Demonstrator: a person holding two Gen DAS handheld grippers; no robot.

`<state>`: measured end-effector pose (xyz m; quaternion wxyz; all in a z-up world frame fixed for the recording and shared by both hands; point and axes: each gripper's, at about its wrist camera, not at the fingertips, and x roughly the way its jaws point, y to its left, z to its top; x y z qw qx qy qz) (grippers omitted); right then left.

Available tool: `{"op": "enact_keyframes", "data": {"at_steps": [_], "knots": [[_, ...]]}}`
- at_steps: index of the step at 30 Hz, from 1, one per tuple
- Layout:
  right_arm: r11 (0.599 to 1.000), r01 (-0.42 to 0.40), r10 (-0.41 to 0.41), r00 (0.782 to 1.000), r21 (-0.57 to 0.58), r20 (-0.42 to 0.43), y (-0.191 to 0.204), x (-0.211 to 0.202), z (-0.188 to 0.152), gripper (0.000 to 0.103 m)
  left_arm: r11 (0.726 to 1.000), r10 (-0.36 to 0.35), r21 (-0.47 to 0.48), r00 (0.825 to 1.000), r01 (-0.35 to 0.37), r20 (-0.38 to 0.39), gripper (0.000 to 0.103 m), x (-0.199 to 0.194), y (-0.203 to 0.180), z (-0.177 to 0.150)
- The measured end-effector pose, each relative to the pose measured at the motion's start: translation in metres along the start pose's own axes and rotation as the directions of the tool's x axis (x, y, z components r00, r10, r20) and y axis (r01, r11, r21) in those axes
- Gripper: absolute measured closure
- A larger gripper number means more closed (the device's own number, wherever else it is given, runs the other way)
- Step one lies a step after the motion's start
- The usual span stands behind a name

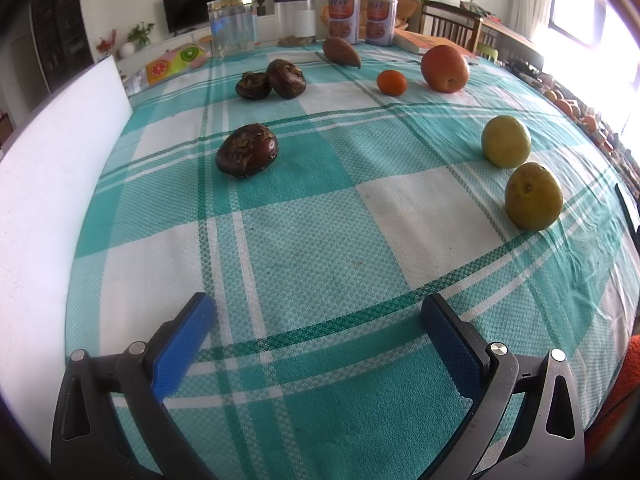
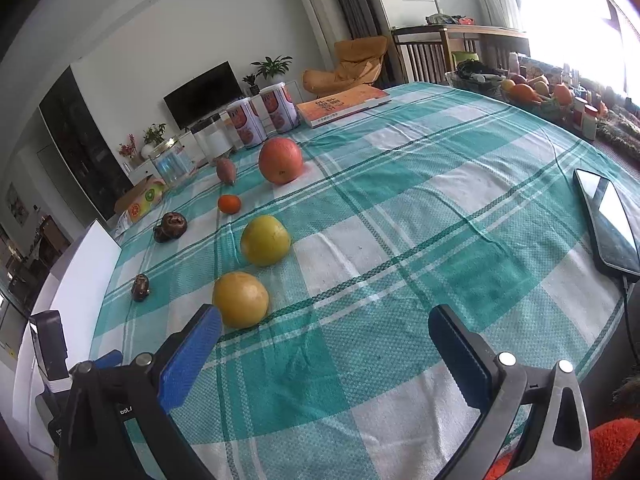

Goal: Organize fruits
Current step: 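Bring both grippers back over the cloth toward the remaining fruit, then close the right gripper around the yellow grapefruit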

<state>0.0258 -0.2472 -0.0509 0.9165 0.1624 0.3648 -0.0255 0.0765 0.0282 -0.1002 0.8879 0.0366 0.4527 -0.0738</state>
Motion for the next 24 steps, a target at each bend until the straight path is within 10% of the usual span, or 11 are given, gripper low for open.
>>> {"op": "enact_keyframes", "data": {"at_steps": [14,24], "knots": [[0.982,-0.159,0.163,0.986,0.104,-0.034,-0.019,0.005,0.002,0.001,1.000,0.000,0.000,1.000,0.000,0.001,0.000,0.000,0.000,0.000],[0.983,-0.177,0.164,0.967,-0.055,-0.194,0.045,0.075,0.003,0.007,1.000,-0.001,0.000,1.000,0.001,0.001,0.000,0.000,0.000,0.000]]}}
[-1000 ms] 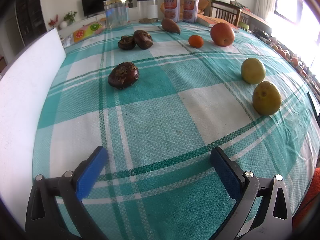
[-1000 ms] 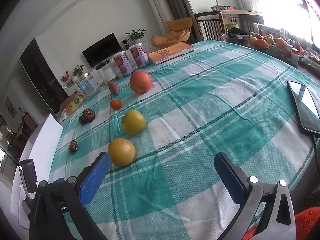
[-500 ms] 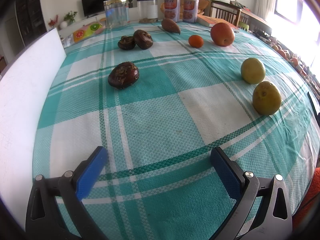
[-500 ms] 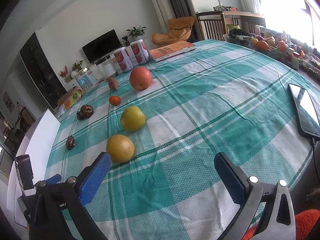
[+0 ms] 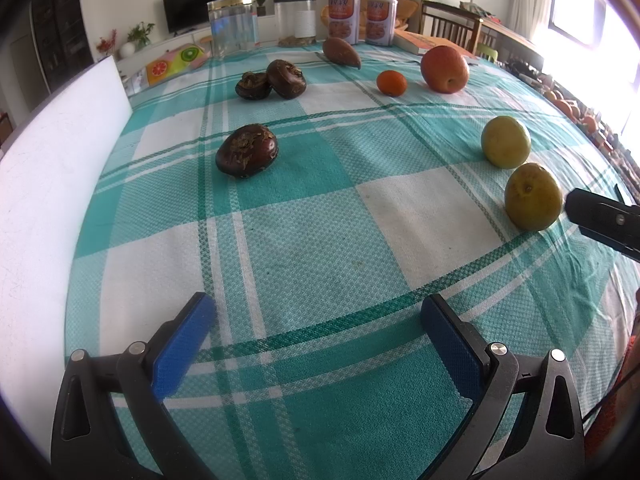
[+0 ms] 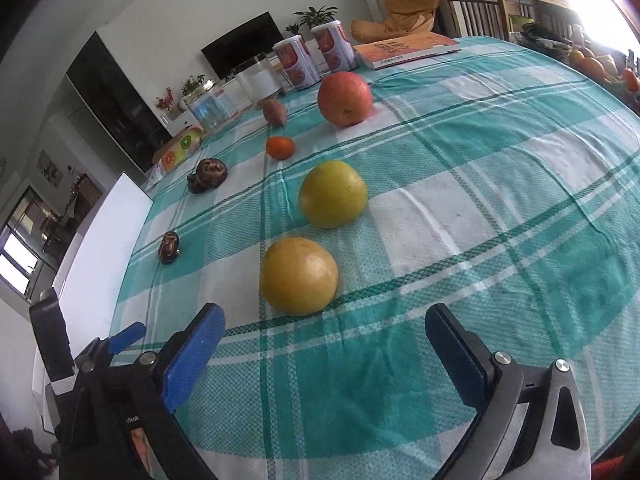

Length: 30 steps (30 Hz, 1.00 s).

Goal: Organize fruits
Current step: 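Close the right gripper around the yellow grapefruit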

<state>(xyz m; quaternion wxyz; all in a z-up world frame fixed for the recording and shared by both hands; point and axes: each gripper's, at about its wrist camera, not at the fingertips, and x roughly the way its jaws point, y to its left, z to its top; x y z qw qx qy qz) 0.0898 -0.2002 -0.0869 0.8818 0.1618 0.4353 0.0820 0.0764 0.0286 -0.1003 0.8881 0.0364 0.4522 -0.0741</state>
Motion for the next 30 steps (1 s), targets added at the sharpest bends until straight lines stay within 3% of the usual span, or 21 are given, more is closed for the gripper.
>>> {"op": "enact_keyframes", "data": {"at_steps": [4,8,9,11,19,30], "knots": [[0.998,0.045,-0.046,0.999,-0.032,-0.007,0.008,0.020,0.002,0.019,1.000,0.000,0.000,1.000,0.000,0.000,0.000,0.000,0.000,0.000],[0.998,0.033,-0.033,0.999,-0.057,-0.001,0.009,0.022,0.003,0.050,1.000,0.001,0.000,1.000,-0.001,0.000,0.000,0.000,0.000,0.000],[0.998,0.024,-0.024,1.000,-0.062,0.001,0.010,0.021,0.003,0.054,1.000,0.000,0.000,1.000,0.000,0.000,0.000,0.000,0.000,0.000],[0.996,0.037,-0.037,0.999,-0.086,0.007,0.014,0.019,0.000,0.054,1.000,0.000,0.000,1.000,0.000,0.000,0.000,0.000,0.000,0.000],[0.996,-0.081,0.082,0.997,-0.038,0.014,0.010,0.009,-0.007,0.054,1.000,0.000,0.000,1.000,0.000,0.001,0.000,0.000,0.000,0.000],[0.992,-0.104,0.106,0.994,-0.071,0.022,0.020,0.005,-0.010,0.054,1.000,-0.001,0.000,1.000,0.001,0.001,0.000,0.000,0.000,0.000]]}}
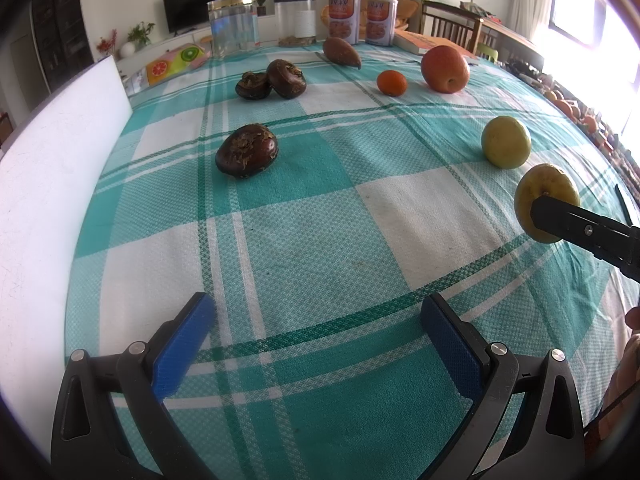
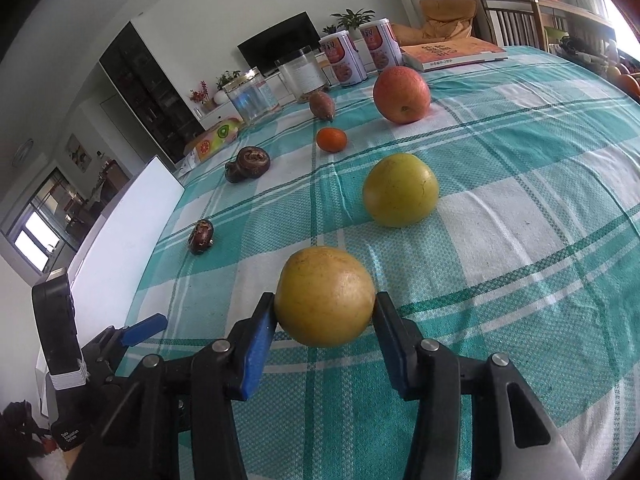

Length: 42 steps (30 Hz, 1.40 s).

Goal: Organize fruits
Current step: 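Close the right gripper around the yellow grapefruit, then grasp a dark brown water chestnut with the left gripper while the right gripper holds the grapefruit, then carry both fruits over the bin and open both grippers to drop them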

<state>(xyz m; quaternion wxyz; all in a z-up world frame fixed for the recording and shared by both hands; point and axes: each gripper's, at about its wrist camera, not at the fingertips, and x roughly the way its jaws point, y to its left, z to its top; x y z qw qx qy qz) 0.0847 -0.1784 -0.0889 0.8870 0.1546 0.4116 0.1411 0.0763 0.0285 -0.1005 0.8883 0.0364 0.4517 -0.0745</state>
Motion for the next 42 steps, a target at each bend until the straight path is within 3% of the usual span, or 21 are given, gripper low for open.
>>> {"op": "enact_keyframes", "data": {"at_steps": [10,14,19,21,26,27,29,30,32,35,37,39,42], "knots": [[1.000,-0.002,0.001,1.000,-0.025,-0.001,0.004,0.000,-0.001,0.054,1.000,-0.004,0.001,1.000,0.004,-0.002,0.001,0.000,0.000,0.000],[1.000,-0.007,0.007,1.000,-0.017,-0.002,0.003,-0.002,-0.002,0.054,0.999,-0.050,0.019,0.997,0.051,-0.054,0.001,0.001,0.007,0.007],[1.000,-0.026,0.026,1.000,0.000,-0.002,0.000,-0.002,-0.002,0.054,0.984,-0.098,-0.153,0.994,0.090,-0.048,0.002,-0.007,0.054,0.027],[0.999,-0.033,0.033,0.999,0.009,-0.012,-0.001,0.000,-0.002,0.054,0.982,-0.083,-0.172,0.996,0.076,-0.037,0.002,-0.006,0.065,0.038],[0.999,-0.039,0.040,0.999,0.025,-0.025,-0.004,0.003,-0.002,0.054,0.996,-0.039,-0.078,0.999,0.038,-0.015,0.004,0.016,0.052,0.072],[0.999,-0.038,0.038,0.999,0.026,-0.023,-0.004,0.003,-0.002,0.054,0.998,-0.024,-0.051,1.000,0.024,-0.012,0.006,0.024,0.047,0.079],[0.999,-0.036,0.037,0.999,0.027,-0.018,-0.005,0.001,-0.002,0.054,1.000,0.010,-0.013,1.000,-0.011,-0.025,0.024,0.040,0.040,0.088],[0.999,-0.035,0.035,0.999,0.027,-0.016,-0.005,0.001,-0.002,0.054,1.000,0.022,-0.007,0.999,-0.023,-0.045,0.043,0.049,0.039,0.091],[0.999,-0.035,0.035,0.999,0.027,-0.013,-0.006,-0.001,-0.002,0.054,0.999,0.013,-0.029,0.999,-0.015,-0.038,0.055,0.054,0.044,0.093],[0.999,-0.036,0.036,0.999,0.023,-0.014,-0.005,0.000,-0.003,0.054,0.998,0.020,-0.062,1.000,-0.021,-0.015,0.055,0.042,0.051,0.088],[0.999,-0.041,0.041,0.999,0.012,-0.019,-0.002,0.002,-0.003,0.054,0.997,-0.014,-0.079,1.000,0.015,0.014,0.056,0.023,0.053,0.079],[0.998,-0.055,0.055,0.998,-0.008,-0.022,0.002,0.002,-0.004,0.054,0.992,-0.067,-0.104,0.997,0.070,0.026,0.056,-0.002,0.054,0.068],[0.994,-0.091,0.089,0.996,-0.053,-0.024,0.015,-0.001,-0.003,0.054,0.967,-0.195,-0.162,0.980,0.199,0.039,0.056,-0.049,0.060,0.048]]}}
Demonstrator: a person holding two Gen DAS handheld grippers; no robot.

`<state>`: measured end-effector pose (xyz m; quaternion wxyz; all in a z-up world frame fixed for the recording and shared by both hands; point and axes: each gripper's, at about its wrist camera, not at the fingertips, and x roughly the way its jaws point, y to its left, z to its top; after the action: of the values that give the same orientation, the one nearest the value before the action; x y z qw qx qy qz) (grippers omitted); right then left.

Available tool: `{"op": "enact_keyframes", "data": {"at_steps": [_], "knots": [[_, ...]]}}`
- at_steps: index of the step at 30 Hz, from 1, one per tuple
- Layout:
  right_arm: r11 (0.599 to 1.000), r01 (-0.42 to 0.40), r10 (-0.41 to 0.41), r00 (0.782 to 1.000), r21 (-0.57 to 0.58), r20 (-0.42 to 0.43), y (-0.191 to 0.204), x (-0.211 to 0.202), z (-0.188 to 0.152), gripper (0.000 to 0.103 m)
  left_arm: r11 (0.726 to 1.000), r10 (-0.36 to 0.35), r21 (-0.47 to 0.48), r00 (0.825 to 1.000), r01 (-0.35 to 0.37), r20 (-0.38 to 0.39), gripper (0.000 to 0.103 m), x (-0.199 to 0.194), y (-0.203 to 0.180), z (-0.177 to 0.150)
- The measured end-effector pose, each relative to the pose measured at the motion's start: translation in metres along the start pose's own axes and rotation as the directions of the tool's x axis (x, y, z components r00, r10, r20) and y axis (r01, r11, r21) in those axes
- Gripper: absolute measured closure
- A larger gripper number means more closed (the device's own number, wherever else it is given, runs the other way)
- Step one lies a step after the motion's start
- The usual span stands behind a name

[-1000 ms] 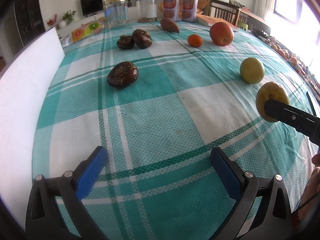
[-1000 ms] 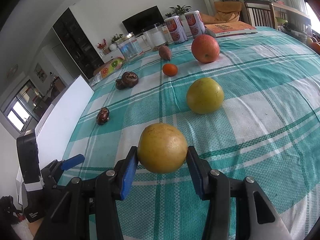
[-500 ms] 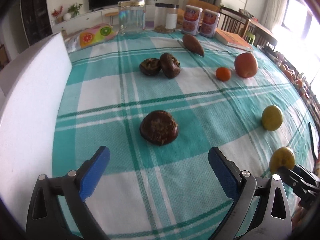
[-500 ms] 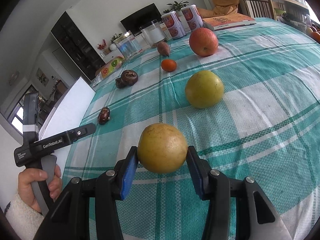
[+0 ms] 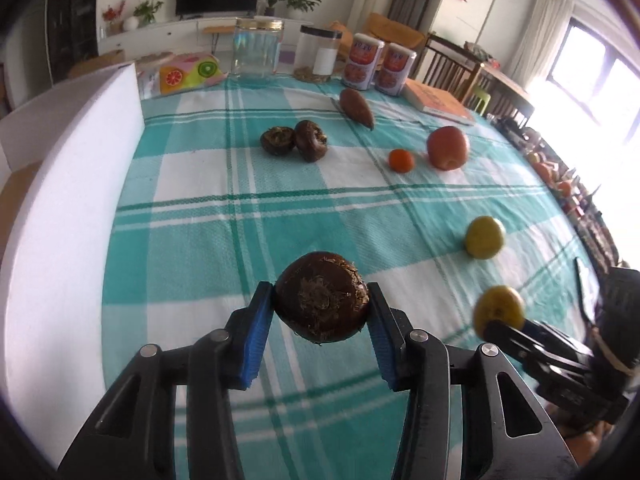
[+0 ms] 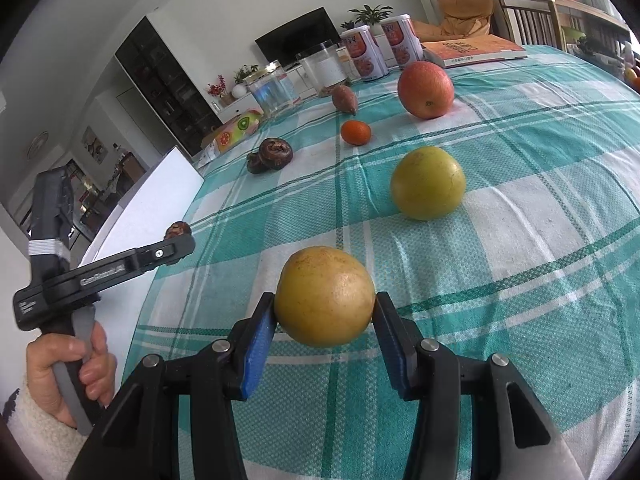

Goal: Organize fruits
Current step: 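Carry both fruits over the bin and open both grippers to drop them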

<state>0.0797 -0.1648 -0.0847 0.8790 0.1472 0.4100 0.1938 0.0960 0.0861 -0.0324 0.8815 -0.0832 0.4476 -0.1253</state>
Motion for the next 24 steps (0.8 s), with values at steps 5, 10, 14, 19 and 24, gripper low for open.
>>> {"op": "enact_keyframes", "data": {"at_steps": [5,10,14,19,24], "knots": [[0.990,-0.119,0.115,0.992,-0.081,-0.055,0.060,-0.002,0.007,0.054,0.987,-0.141,-0.072,0.987,0.146,0.071,0.055,-0.105,0.019,-0.015],[0.906,-0.361,0.338,0.932,-0.220,-0.134,0.178,-0.003,0.021,0.054,0.987,0.077,-0.154,0.978,-0.047,0.192,0.055,-0.178,0.087,-0.016],[0.811,-0.492,0.419,0.866,-0.317,-0.271,0.271,0.015,0.012,0.054,0.923,0.274,-0.312,0.953,-0.223,0.129,0.055,-0.180,0.163,-0.040],[0.755,-0.509,0.352,0.847,-0.414,-0.399,0.336,0.056,-0.025,0.054,0.842,0.393,-0.413,0.919,-0.346,0.031,0.055,-0.170,0.215,-0.077],[0.765,-0.499,0.325,0.845,-0.407,-0.425,0.347,0.079,-0.032,0.050,0.796,0.431,-0.481,0.902,-0.367,0.024,0.026,-0.173,0.231,-0.087]]}}
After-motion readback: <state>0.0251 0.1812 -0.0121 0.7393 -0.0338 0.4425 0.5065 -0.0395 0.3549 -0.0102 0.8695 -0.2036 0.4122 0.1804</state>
